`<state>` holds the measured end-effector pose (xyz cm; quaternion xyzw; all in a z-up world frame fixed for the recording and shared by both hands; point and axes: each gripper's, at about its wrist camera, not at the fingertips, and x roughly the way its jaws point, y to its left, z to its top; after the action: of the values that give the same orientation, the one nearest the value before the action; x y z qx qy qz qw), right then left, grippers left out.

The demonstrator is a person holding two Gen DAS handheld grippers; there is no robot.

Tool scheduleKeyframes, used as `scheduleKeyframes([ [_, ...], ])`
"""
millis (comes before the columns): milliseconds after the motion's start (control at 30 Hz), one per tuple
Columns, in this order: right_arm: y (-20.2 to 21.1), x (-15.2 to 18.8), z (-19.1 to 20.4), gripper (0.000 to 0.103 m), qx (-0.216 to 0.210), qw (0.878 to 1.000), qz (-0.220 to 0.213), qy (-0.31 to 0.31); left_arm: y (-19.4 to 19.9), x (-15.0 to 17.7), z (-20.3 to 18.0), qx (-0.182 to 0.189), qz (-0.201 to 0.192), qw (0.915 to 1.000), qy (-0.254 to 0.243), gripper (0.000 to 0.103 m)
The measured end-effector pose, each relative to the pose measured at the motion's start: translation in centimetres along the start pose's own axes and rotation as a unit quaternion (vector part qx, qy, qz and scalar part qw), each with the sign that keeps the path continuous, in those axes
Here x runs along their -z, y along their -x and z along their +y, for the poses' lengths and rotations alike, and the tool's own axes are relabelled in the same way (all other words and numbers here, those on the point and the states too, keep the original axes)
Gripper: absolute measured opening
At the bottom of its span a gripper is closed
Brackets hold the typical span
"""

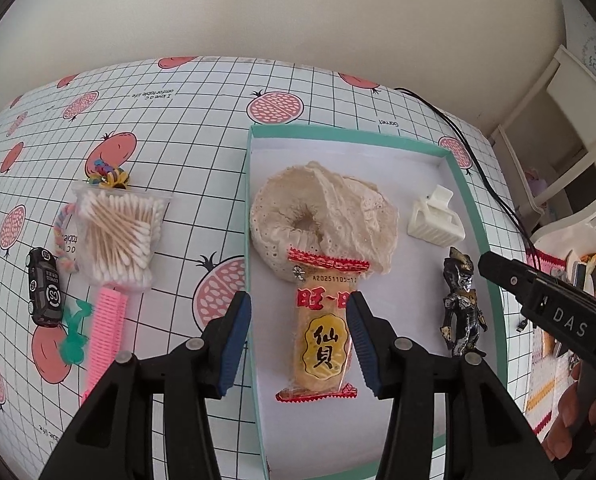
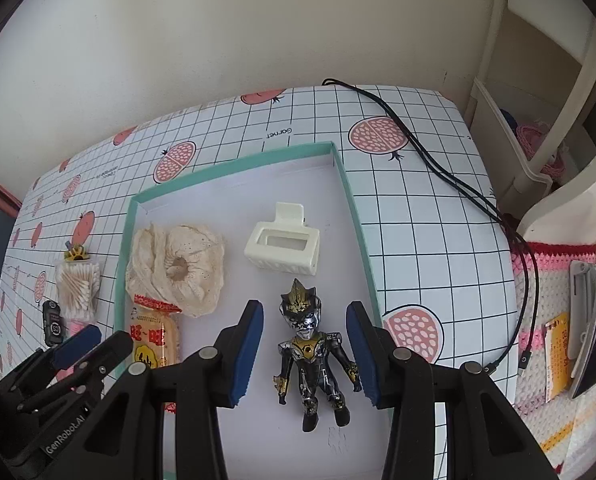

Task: Organize objects
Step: 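Move both tools back toward the toy car and pink hair roller beside the tray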

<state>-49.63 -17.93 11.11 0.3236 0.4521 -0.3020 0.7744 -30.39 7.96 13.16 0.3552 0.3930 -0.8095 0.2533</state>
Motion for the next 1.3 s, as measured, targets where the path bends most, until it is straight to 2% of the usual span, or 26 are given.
scheduleKeyframes([
  [67, -0.2, 0.1, 0.0, 0.047, 0.001, 1.0, 0.003, 0.001, 0.1, -0.1, 0.4, -0.002, -0.003, 1.0, 0.006, 0.056],
  [233, -0.3, 0.1, 0.1, 0.047, 0.002, 1.0, 0.005, 0.007, 0.3, -0.4, 1.5, -0.014, -0.012, 0.9997, 0.017, 0.057],
  [333, -0.4, 0.1, 0.2, 0.048, 0.0, 1.0, 0.006, 0.008, 0.6, -0.5, 2.0, -0.017, -0.019, 0.9994, 0.022, 0.064],
  [533, -0.4, 0.2, 0.2, 0.06, -0.005, 1.0, 0.005, 0.007, 0.8, -0.8, 2.7, -0.028, -0.03, 0.9987, 0.03, 0.066],
  [600, -0.4, 0.2, 0.2, 0.062, -0.006, 1.0, 0.004, 0.006, 0.8, -0.8, 2.9, -0.03, -0.033, 0.9985, 0.032, 0.07],
  [667, -0.3, 0.2, 0.2, 0.065, -0.008, 1.0, 0.003, 0.008, 0.9, -0.8, 2.9, -0.031, -0.038, 0.9983, 0.032, 0.084],
  [800, -0.3, 0.1, 0.2, 0.071, -0.011, 1.0, -0.001, 0.008, 1.2, -0.9, 3.3, -0.042, -0.05, 0.9972, 0.036, 0.088],
  [900, -0.3, 0.1, 0.1, 0.08, -0.014, 1.0, -0.002, 0.008, 1.3, -1.0, 3.6, -0.046, -0.057, 0.9965, 0.041, 0.088],
  [1000, -0.3, 0.1, 0.1, 0.082, -0.017, 1.0, -0.002, 0.009, 1.4, -1.0, 4.0, -0.051, -0.063, 0.9957, 0.045, 0.09],
  [1067, -0.3, 0.1, 0.1, 0.087, -0.018, 1.0, -0.003, 0.009, 1.5, -1.0, 4.1, -0.056, -0.067, 0.9951, 0.045, 0.099],
  [1133, -0.3, 0.1, 0.1, 0.095, -0.019, 1.0, -0.005, 0.01, 1.6, -1.1, 4.1, -0.057, -0.071, 0.9948, 0.045, 0.099],
  [1300, -0.1, 0.0, 0.1, 0.103, -0.02, 1.0, -0.008, 0.011, 1.8, -1.1, 4.2, -0.064, -0.079, 0.9938, 0.043, 0.099],
])
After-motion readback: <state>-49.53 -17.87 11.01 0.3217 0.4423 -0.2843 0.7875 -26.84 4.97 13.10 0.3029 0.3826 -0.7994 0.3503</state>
